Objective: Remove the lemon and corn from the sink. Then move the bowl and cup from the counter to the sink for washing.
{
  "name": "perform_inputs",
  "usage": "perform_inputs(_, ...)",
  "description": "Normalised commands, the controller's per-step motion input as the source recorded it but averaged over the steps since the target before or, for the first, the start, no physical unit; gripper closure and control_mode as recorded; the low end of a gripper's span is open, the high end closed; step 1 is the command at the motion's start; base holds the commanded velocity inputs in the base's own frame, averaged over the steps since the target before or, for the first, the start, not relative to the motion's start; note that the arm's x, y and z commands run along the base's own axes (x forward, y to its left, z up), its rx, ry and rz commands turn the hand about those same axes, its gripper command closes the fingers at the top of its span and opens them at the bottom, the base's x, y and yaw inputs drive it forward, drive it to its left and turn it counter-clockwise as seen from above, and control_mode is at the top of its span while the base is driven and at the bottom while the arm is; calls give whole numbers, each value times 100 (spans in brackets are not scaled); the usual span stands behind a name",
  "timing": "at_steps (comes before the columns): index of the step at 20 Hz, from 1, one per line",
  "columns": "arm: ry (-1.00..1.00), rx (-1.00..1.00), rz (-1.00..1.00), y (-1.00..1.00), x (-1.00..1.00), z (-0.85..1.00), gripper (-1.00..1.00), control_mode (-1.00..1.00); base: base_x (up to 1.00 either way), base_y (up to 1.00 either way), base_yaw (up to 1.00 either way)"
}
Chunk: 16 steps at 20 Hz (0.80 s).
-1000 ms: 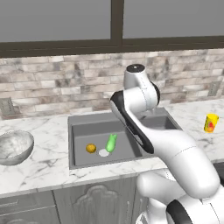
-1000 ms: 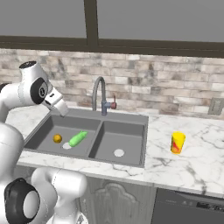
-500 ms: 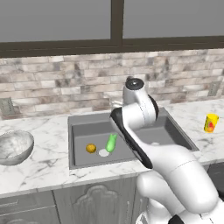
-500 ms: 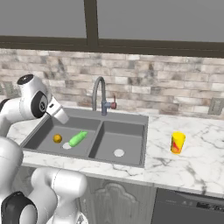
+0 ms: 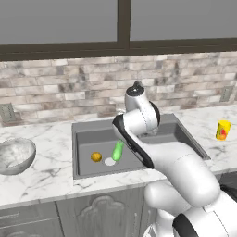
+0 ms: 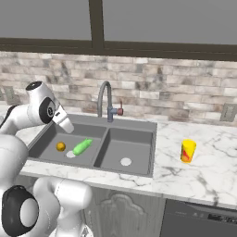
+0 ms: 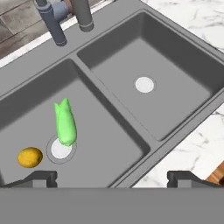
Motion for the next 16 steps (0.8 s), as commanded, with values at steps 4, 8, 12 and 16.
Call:
perform_inputs(4,10,1,-6,5,22,-16,-100,-100,0,0,0)
perform_inputs(8,1,0,0,1,16,-20,-100,-100,0,0,0)
perform_inputs(12,0,0,0,0,14,-25,-100,-100,0,0,0)
perform_inputs(16,0,0,1,0,19,-23,-100,-100,0,0,0)
